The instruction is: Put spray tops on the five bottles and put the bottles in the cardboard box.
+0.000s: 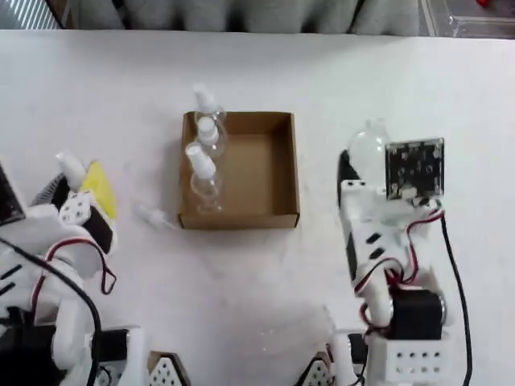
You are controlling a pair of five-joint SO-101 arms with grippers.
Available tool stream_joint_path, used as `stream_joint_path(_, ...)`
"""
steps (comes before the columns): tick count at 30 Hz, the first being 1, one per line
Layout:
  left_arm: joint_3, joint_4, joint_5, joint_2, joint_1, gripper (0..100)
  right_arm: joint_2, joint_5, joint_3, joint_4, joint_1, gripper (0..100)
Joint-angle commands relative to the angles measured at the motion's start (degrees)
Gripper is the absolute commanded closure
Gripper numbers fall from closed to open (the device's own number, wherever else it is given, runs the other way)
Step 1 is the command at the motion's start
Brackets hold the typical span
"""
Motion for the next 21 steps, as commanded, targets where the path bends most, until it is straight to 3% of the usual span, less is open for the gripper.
stream_joint_path(1,-3.43,-10.73,-0.35,-1.98,-0.75,98,-5.05,-1.58,2.11,-4.70,-6.81,98.3)
stream_joint_path(12,-3.52,-31.03,-0.18,-2.59,1.01,98,-25.80,-1.05,20.04,-19.65,-31.52,98.4)
stream_joint_path(15,-4.13,-31.91,0.26,-1.71,5.67,98,-30.02,-0.97,25.41,-20.88,-35.65,98.4)
stream_joint_path(21,-18.81,-26.81,12.13,12.26,12.44,98,-29.67,-0.88,30.07,-21.14,-42.59,98.4)
